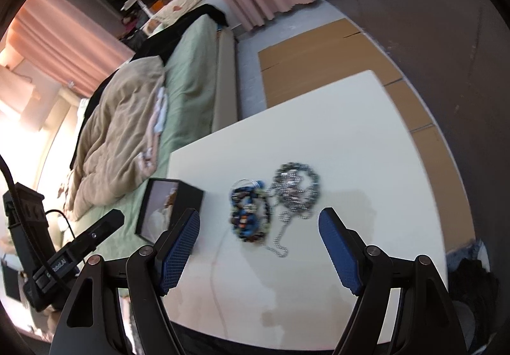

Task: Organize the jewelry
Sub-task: 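Grasp a dark bead bracelet from the blue pile with the left tool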

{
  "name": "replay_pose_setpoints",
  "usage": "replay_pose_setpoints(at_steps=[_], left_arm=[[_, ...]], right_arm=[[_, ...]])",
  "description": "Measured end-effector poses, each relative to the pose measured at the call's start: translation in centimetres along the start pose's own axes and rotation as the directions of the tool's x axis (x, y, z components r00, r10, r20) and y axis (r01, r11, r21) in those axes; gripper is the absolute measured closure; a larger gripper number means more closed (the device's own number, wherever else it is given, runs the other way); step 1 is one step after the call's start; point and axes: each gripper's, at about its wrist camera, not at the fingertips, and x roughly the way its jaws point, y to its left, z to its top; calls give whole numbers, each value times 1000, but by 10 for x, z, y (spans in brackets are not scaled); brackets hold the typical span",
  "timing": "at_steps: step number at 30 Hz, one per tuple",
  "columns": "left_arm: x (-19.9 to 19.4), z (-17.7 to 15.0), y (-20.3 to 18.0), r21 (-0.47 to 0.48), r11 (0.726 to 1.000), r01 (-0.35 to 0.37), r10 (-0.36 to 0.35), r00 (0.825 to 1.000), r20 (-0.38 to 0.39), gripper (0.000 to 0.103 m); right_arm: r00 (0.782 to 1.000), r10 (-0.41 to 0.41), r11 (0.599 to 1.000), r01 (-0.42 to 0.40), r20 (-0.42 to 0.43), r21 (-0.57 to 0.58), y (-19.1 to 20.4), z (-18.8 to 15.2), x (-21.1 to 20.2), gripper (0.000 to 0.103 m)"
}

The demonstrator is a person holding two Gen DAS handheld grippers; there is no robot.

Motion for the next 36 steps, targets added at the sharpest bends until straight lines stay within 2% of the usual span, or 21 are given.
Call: replay_pose_setpoints(at_steps=[2,6,10,14,16,24,27,32,34,36], left_arm=[[13,-2,-9,9,1000,10,-10,999,-34,25],[32,-5,-22,27,999,25,-23,996,-81,35],[55,-6,-35,48,998,28,-21,990,-139,50],[75,-7,-41,56,998,14,-4,984,-177,56],[85,-7,-43,64,998,1,12,981,-193,66],[119,-11,-43,57,998,-27,41,964,-262,69],[127,-13,-44,65,997,-39,56,960,-275,73],[139,-17,-40,46,998,-49,60,954,-294,94],[131,-16,-40,57,997,-58,72,961,-266,95],[122,-12,-40,48,998,-32,43,967,-251,95]], right_arm=[[1000,-4,1000,3,15,11,-10,-2,-4,26],[999,-15,999,14,29,40,-29,-6,-8,26],[1000,-16,997,14,27,80,-49,-9,-7,26],[1000,-18,992,16,16,127,-67,-11,-3,26],[1000,-24,988,23,7,150,-73,-11,0,26],[1000,-25,984,27,-11,177,-89,-10,4,26],[1000,-22,982,25,-16,189,-92,-10,6,26],[999,-17,982,22,-27,187,-93,-10,11,26],[999,-15,984,21,-33,177,-88,-9,14,26],[999,-17,988,23,-42,156,-81,-6,19,26]])
